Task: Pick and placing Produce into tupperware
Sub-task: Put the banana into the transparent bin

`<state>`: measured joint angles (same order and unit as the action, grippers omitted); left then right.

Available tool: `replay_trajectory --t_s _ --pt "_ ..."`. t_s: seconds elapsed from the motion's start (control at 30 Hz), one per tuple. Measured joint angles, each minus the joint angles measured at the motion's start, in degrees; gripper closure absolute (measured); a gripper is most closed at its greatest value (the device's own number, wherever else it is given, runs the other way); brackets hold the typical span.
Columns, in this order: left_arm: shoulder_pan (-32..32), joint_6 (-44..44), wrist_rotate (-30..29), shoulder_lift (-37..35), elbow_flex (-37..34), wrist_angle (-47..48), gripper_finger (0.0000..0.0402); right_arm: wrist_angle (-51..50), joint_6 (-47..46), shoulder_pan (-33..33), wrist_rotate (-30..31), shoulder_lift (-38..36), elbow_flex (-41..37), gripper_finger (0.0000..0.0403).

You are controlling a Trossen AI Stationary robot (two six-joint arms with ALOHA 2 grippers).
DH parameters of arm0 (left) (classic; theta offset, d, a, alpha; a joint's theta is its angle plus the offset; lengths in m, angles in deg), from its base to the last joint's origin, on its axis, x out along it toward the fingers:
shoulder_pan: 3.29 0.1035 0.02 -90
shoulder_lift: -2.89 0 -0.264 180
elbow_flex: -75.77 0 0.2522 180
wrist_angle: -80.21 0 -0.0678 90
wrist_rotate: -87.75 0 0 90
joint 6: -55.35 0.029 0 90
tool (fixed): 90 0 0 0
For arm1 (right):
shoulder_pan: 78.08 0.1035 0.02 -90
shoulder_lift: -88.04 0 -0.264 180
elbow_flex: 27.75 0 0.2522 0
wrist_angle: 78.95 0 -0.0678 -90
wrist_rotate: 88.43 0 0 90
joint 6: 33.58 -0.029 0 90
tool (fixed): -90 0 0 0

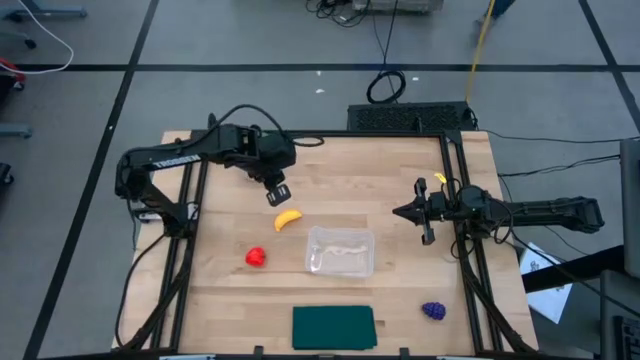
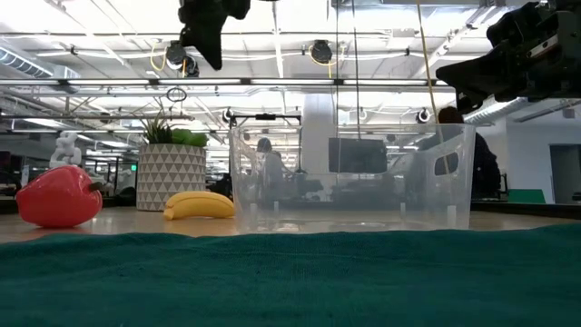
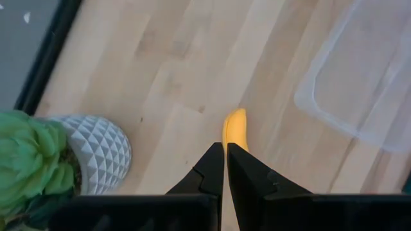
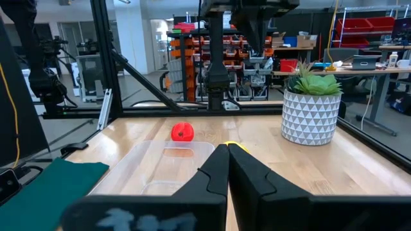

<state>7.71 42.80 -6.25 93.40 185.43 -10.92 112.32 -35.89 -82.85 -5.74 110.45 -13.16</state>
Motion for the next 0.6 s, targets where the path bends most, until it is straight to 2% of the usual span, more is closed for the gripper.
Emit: replay_trajectory --t_s 0.47,0.6 --pt "0.0 1.56 1.89 1.27 0.04 3.0 0.0376 0.24 0.05 0.0 0.04 0.13 0.01 0.0403" --pt "0.49 2.38 3.21 1.28 0.04 3.19 0.0396 0.34 0.14 -0.02 0.04 0.13 0.01 0.0403"
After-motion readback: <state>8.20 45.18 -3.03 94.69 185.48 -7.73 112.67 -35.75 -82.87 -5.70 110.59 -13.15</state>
